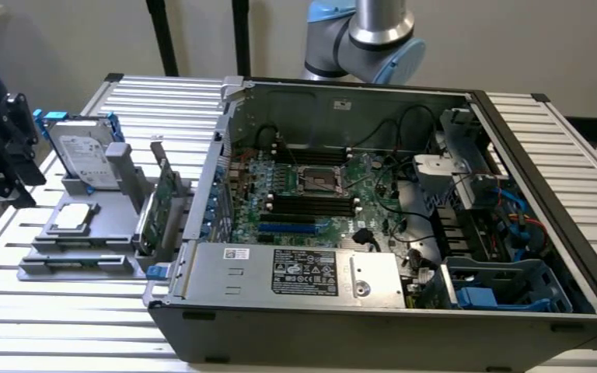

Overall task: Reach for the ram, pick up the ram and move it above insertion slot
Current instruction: 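Pick up the ram and move it above insertion slot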

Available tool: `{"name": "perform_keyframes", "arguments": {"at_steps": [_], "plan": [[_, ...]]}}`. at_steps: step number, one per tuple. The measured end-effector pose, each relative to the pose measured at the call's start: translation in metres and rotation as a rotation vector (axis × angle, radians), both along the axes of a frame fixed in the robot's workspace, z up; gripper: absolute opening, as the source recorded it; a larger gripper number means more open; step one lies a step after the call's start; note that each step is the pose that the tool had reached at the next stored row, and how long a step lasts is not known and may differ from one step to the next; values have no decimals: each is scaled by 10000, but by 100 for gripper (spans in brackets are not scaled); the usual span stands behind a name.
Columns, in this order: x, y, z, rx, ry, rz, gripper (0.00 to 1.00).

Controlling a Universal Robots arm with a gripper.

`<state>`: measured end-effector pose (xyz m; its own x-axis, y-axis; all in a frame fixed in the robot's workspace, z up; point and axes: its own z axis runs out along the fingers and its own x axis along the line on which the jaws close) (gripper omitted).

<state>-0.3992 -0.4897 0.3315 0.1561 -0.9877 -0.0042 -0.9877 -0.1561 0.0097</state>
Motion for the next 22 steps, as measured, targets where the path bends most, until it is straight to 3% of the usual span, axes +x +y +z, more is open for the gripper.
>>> {"name": "perform_keyframes", "arguments": {"at_steps": [22], "plan": [[0, -104, -400, 0, 0, -55, 42]]}}
